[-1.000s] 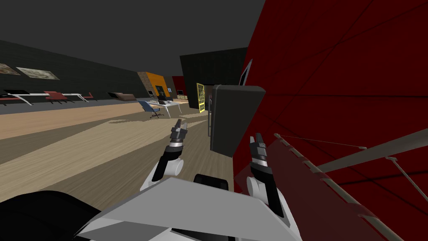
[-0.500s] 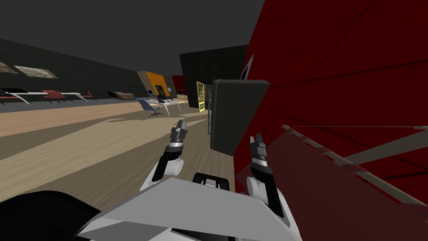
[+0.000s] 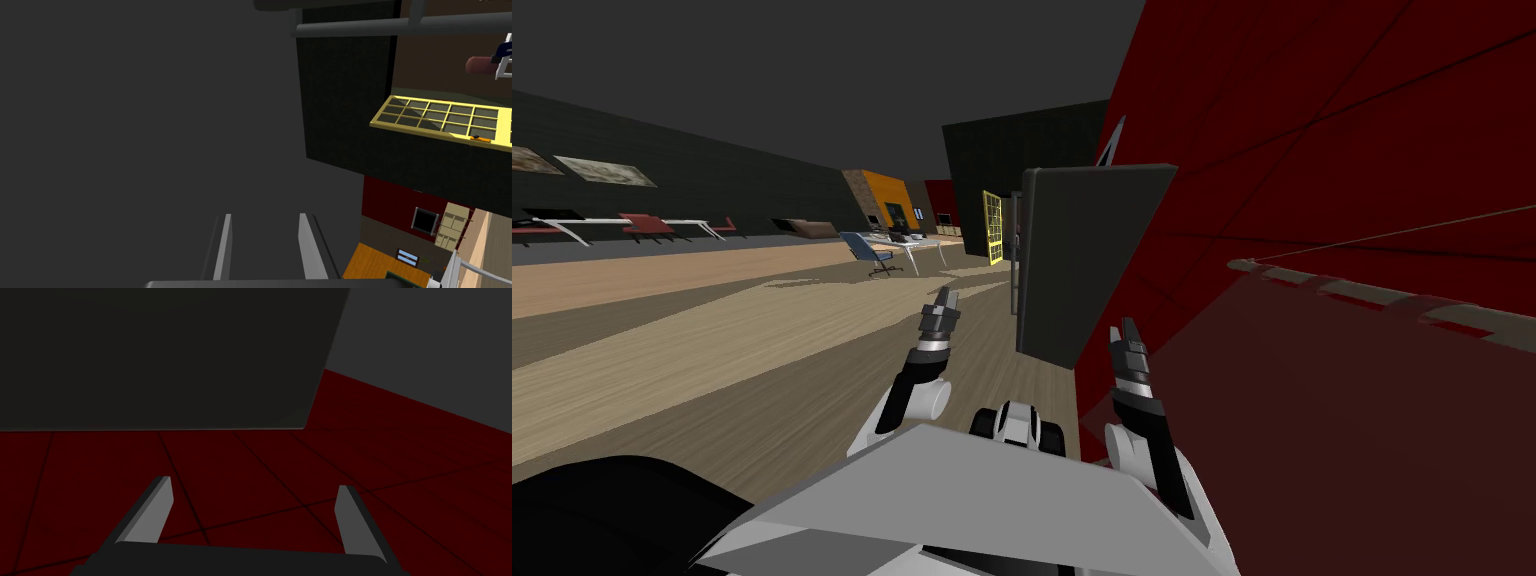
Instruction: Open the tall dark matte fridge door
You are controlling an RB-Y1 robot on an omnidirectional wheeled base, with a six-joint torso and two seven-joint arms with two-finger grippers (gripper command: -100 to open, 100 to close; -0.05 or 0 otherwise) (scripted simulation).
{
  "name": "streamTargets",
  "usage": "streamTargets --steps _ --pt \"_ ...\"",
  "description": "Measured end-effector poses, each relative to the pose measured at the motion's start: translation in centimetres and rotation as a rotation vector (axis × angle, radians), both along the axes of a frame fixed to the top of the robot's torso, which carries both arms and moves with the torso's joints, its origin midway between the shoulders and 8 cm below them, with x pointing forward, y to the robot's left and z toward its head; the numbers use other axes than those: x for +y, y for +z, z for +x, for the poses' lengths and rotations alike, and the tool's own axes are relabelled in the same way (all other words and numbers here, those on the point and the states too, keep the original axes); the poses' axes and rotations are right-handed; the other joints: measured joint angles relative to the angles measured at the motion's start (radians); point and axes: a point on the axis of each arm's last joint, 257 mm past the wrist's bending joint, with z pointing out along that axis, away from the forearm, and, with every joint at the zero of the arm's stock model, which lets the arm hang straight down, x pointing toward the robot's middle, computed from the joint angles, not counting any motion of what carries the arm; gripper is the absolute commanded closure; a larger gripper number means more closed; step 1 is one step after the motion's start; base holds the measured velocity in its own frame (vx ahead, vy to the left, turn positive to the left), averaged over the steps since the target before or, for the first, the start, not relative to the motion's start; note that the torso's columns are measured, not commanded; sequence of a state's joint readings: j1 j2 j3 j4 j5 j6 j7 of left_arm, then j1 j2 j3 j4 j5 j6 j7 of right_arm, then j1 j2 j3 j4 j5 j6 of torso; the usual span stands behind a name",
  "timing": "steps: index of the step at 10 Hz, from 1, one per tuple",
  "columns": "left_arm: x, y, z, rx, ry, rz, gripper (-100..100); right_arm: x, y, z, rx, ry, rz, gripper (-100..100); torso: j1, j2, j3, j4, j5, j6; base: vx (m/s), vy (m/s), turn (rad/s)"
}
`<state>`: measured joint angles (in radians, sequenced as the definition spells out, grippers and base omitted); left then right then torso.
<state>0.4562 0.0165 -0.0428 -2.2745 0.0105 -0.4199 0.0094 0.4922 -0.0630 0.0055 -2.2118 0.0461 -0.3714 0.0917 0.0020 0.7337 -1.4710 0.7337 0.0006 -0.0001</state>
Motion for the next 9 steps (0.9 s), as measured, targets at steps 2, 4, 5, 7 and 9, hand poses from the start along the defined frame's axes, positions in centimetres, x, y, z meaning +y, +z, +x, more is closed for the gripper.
streamTargets --steps 2,4,5,7,9 --pt "0.0 0.0 0.0 0.000 0.000 0.000 0 0.0 -0.4 0.2 0.012 -0.021 -0.076 -100 -0.002 0.004 -0.005 0.004 0.000 0.000 0.025 0.047 0.022" --pt "0.0 0.0 0.0 0.000 0.000 0.000 0 -0.2 -1.1 0.6 0.028 -0.051 -0.164 -100 -0.001 0.004 -0.005 0.004 0.000 0.000 0.039 0.059 0.044" --pt "0.0 0.0 0.0 0.000 0.000 0.000 0 -0.3 -1.2 0.7 0.032 -0.066 -0.199 -100 -0.002 0.004 -0.005 0.004 -0.001 0.000 0.029 0.062 0.044" --pt "0.0 0.0 0.0 0.000 0.000 0.000 0 -0.5 -1.6 1.0 0.042 -0.099 -0.277 -100 -0.003 0.005 -0.004 0.005 -0.001 0.000 0.026 0.050 0.042" --pt "0.0 0.0 0.0 0.000 0.000 0.000 0 -0.8 -2.2 1.3 0.053 -0.134 -0.355 -100 -0.002 0.004 -0.005 0.004 -0.001 0.000 0.038 0.058 0.043"
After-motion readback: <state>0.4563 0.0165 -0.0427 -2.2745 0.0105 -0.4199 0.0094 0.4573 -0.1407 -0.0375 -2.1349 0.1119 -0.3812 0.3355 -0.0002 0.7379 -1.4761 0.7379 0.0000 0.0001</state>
